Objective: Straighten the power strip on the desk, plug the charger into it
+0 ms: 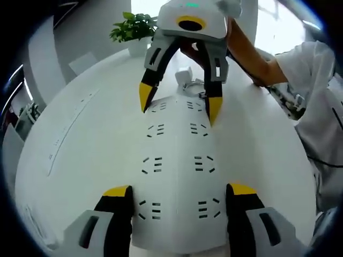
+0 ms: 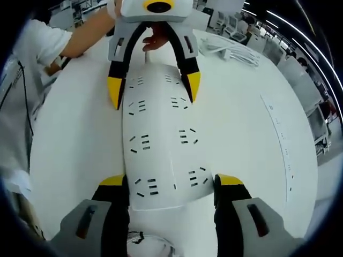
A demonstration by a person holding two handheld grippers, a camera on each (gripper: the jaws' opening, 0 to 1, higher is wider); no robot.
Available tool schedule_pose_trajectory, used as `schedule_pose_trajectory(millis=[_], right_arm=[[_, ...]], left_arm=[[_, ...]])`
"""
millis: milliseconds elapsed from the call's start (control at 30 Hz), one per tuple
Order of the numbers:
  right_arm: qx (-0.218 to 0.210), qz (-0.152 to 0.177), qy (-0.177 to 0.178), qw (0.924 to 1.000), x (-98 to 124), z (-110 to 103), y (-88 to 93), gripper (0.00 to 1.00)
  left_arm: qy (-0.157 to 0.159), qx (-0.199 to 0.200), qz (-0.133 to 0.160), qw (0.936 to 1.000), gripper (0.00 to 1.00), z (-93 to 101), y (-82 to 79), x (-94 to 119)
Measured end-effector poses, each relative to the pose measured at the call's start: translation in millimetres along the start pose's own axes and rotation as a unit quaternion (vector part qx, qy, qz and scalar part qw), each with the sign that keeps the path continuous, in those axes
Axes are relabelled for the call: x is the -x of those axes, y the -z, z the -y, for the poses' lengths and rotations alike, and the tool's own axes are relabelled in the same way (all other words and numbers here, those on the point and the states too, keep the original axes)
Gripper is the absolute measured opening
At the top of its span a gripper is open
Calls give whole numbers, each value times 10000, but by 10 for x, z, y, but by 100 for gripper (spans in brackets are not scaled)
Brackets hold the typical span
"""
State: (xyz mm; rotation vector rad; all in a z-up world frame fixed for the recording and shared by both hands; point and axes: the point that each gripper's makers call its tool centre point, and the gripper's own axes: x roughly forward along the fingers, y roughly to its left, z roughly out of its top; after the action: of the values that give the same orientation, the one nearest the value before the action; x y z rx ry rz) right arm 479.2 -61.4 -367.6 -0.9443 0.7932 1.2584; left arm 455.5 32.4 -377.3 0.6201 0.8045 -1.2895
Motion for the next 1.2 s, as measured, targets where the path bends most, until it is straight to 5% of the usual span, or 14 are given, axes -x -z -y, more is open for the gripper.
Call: schedule_pose_trajectory(millis=[1200], right_arm=[[-442, -412, 163, 9980, 6, -87, 50, 63]], left_arm=[[306, -449, -25, 9985, 72, -22, -4, -9]])
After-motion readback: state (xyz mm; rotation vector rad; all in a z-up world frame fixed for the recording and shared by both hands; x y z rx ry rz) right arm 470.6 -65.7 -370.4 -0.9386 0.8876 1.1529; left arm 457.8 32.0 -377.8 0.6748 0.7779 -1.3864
